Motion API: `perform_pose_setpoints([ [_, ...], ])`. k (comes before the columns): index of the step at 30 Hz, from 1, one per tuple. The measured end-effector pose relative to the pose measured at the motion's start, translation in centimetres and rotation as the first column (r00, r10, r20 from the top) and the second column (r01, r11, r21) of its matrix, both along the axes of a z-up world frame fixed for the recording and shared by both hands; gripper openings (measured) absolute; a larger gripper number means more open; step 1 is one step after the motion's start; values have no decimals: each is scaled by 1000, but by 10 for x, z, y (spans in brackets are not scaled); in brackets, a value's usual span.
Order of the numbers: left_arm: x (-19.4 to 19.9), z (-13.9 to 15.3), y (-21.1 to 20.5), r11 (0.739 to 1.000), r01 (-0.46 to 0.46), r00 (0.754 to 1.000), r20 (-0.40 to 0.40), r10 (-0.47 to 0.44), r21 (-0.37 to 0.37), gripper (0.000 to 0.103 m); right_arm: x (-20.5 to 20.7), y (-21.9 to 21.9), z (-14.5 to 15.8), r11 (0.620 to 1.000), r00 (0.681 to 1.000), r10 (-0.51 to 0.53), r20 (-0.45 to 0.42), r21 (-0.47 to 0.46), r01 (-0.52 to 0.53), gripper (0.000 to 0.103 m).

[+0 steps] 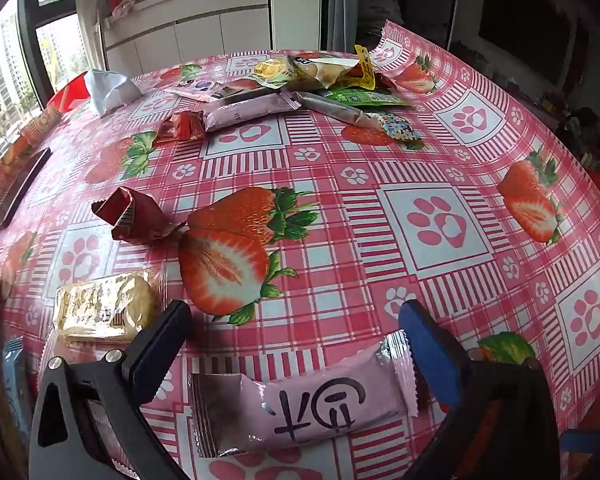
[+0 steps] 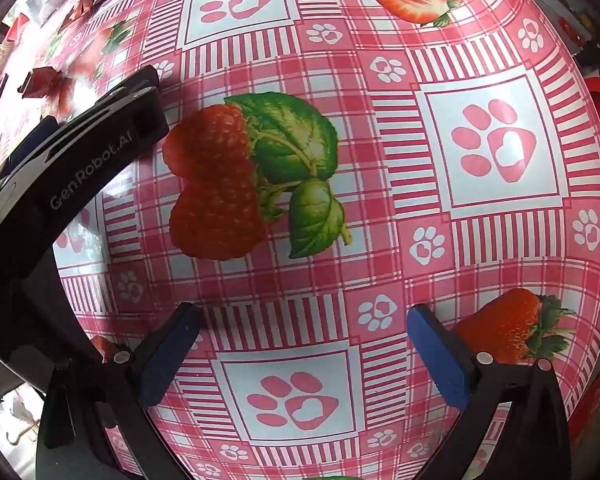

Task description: Organize snacks

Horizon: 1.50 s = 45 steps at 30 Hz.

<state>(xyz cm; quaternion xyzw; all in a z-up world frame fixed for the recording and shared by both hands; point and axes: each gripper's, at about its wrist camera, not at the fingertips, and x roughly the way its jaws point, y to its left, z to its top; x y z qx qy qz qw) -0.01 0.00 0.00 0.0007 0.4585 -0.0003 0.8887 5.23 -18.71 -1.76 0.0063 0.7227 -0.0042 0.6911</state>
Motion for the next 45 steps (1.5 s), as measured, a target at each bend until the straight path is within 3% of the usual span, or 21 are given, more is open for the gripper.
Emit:
perform_pose_setpoints([
  [34,0,0,0,1000,-6,1000,-6,6,0,103,13,-3,-3,1000,999,-7,-42,4,7,103],
  [37,16,2,0,1000,4,990,-138,-4,3,103,18,-2,-4,1000,998,-7,-58,5,8,103],
  [40,31,0,-1,998,58,950,-307,-60,-17,103,22,-2,-5,1000,998,-8,-64,6,8,103],
  [43,21,13,10,989,69,925,-364,-114,-133,103,23,-2,-5,1000,998,-7,-63,6,7,103],
  [45,10,32,27,987,53,923,-370,-105,-149,103,23,-3,-5,1000,998,-8,-61,6,8,103],
])
